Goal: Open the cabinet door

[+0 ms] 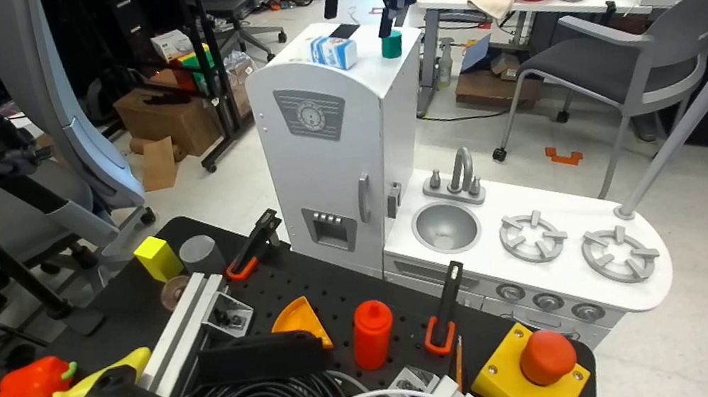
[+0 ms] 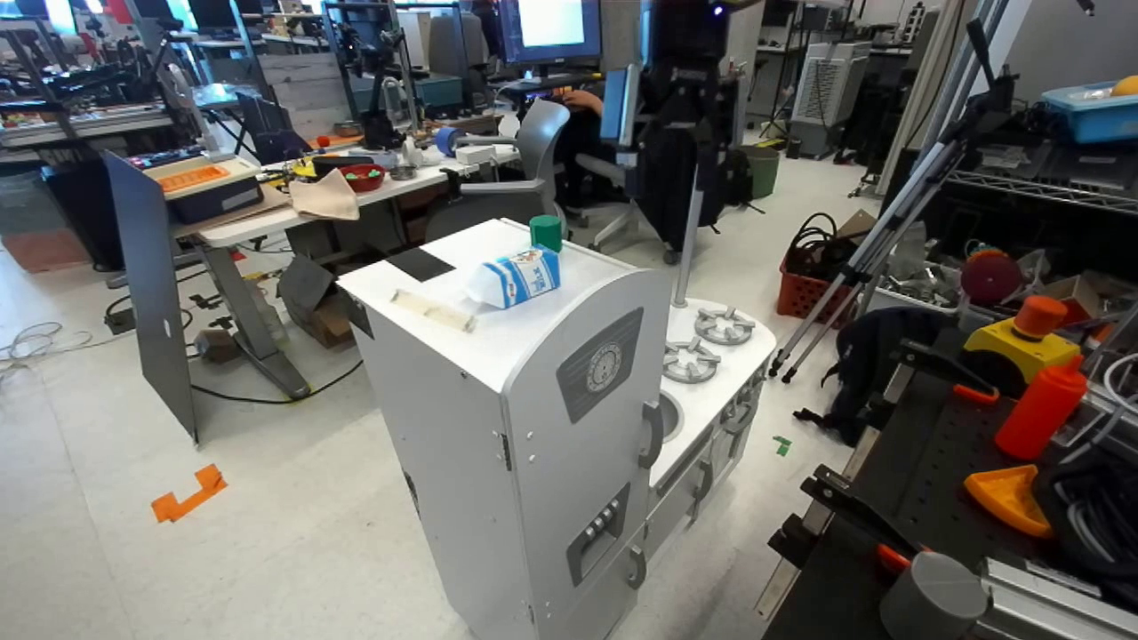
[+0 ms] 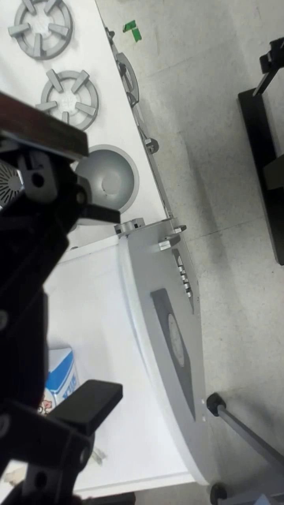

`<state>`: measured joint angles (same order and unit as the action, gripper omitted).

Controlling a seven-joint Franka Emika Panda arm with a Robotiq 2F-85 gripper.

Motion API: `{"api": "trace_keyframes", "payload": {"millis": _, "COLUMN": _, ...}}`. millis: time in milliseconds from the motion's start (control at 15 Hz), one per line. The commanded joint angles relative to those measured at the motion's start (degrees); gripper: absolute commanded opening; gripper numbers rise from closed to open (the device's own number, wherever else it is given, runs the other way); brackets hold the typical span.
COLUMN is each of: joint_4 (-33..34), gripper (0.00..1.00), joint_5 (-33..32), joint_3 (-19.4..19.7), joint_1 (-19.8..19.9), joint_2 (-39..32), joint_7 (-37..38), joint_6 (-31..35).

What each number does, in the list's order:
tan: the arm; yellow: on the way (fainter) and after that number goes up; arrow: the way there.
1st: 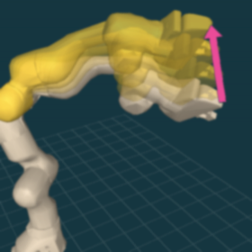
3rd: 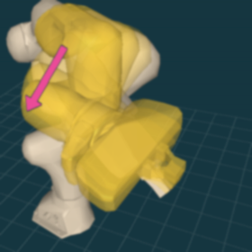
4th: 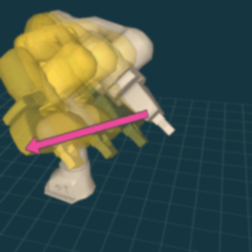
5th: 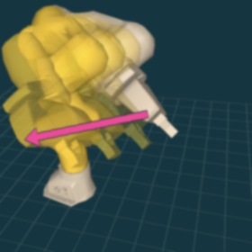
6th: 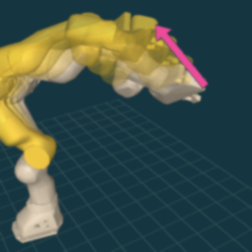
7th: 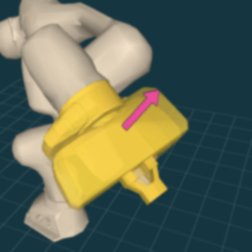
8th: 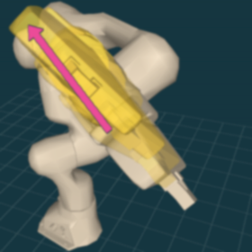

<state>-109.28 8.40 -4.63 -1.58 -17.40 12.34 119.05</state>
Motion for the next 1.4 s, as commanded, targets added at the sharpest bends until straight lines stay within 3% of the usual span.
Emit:
{"api": "trace_keyframes", "payload": {"millis": 0, "joint_4": 9.93, "gripper": 1.0, "joint_5": 1.8, "joint_3": 0.79, "joint_1": -1.34, "joint_2": -8.83, "joint_7": 2.73, "joint_6": 0.42}}
{"api": "trace_keyframes", "payload": {"millis": 400, "joint_4": 17.85, "gripper": 1.0, "joint_5": 1.18, "joint_3": 1.02, "joint_1": -2.89, "joint_2": -17.42, "joint_7": 6.61, "joint_6": -4.41}}
{"api": "trace_keyframes", "payload": {"millis": 1133, "joint_4": 17.92, "gripper": 1.0, "joint_5": -0.99, "joint_3": 1.79, "joint_1": -5.85, "joint_2": -20.03, "joint_7": 9.45, "joint_6": -12.01}}
{"api": "trace_keyframes", "payload": {"millis": 1333, "joint_4": 17.8, "gripper": 1.0, "joint_5": -2.43, "joint_3": 2.09, "joint_1": -6.8, "joint_2": -20.98, "joint_7": 9.1, "joint_6": -17.41}}
